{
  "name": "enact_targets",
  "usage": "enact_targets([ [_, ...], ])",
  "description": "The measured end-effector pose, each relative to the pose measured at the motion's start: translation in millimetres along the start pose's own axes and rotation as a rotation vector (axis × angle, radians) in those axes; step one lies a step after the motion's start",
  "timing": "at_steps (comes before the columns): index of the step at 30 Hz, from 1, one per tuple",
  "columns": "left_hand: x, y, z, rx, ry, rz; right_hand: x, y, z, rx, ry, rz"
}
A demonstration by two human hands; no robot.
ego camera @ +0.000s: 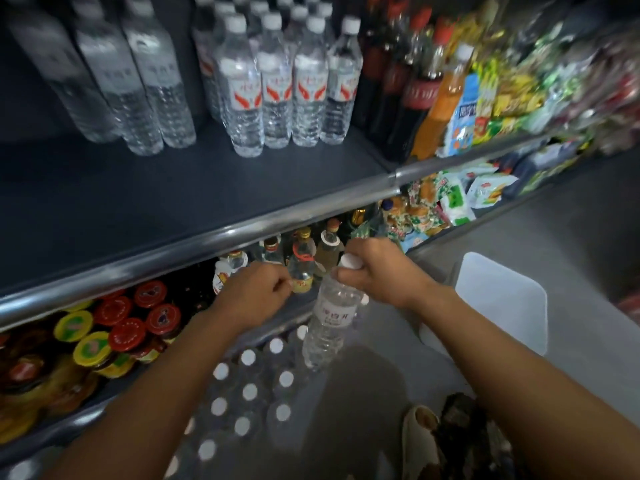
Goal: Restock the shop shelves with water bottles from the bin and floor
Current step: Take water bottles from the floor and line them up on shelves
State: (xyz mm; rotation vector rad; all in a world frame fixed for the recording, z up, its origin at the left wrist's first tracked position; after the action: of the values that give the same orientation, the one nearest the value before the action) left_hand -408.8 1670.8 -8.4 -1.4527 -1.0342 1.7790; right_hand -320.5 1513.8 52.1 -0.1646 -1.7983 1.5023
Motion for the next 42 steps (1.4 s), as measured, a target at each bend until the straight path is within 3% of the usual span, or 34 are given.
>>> enact_targets([
  [10,-8.3,-134.0,10.1,-0.230,-0.034,-0.055,107.2,-107.0,-56.6,-0.177,-0.229,0.001],
  [19,46.0,-212.7,40.6,-0.349,-0.160,-0.124,192.4,-103.6,-122.8,-0.189,-0.396,0.038],
  [29,121.3,-244.4,62.8,-0.377,-0.331,-0.204,251.1,-58.1,-209.3,-0.227,-0.439,0.024],
  [42,181.3,-220.3,37.0,-0.428,-0.487,-0.200,287.2,-7.0,-343.3,-0.193,-0.544,0.091],
])
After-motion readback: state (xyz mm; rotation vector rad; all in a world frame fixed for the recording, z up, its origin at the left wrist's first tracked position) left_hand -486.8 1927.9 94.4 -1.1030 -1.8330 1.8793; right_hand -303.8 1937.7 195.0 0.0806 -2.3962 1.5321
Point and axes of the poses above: each hand's wrist, its own z-axis away from the middle knuckle, its own y-axis out of the palm, x = y × z, the point moved 5 cm from there along -z, towards the middle knuckle, and after that the axes turned 2 degrees about -z, right-handed, at the moved point
